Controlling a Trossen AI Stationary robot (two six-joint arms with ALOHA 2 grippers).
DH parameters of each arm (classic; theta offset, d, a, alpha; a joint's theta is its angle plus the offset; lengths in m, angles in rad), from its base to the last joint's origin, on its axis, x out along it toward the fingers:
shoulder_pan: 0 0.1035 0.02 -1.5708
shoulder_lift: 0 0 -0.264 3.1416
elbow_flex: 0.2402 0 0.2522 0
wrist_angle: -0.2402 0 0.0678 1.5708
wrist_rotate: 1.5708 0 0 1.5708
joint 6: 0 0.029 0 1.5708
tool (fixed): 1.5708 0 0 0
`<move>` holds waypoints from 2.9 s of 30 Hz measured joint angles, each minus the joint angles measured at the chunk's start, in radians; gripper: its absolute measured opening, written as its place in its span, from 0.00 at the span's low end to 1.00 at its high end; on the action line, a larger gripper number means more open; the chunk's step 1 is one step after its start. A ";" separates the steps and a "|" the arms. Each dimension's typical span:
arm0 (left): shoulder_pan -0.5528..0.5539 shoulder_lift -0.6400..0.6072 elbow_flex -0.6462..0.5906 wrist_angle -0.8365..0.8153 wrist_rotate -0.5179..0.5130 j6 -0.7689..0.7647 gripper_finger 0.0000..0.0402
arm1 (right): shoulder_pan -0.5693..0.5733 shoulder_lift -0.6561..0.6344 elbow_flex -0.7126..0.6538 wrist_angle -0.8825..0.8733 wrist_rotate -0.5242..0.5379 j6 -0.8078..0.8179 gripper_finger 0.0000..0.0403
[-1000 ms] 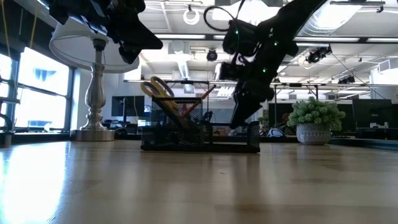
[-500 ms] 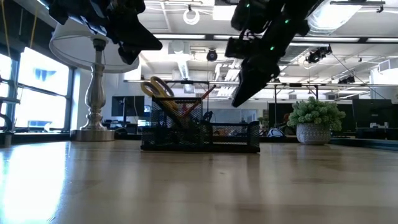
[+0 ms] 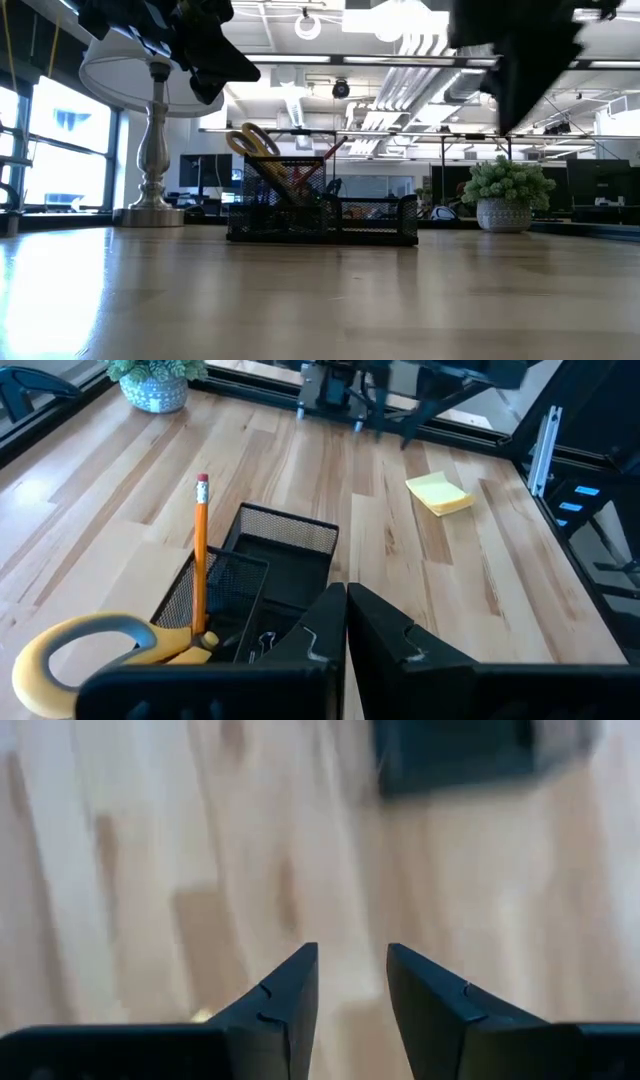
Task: Pick and place office supplies into organizer
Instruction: Put the yellow sticky notes into the desk organizer
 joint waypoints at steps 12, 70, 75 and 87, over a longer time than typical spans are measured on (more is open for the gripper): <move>0.000 0.000 0.000 0.043 0.004 0.040 0.01 | 0.362 -0.038 -0.076 -0.173 0.160 0.617 0.28; 0.000 0.000 0.000 0.071 0.008 0.054 0.01 | 0.712 -0.149 -0.584 0.461 0.119 1.333 0.42; 0.000 0.000 0.000 0.070 0.007 0.054 0.01 | 0.696 -0.149 -0.584 0.483 0.125 1.330 0.42; 0.000 0.000 0.000 0.070 0.007 0.054 0.01 | 0.687 -0.117 -0.583 0.499 0.140 1.307 0.34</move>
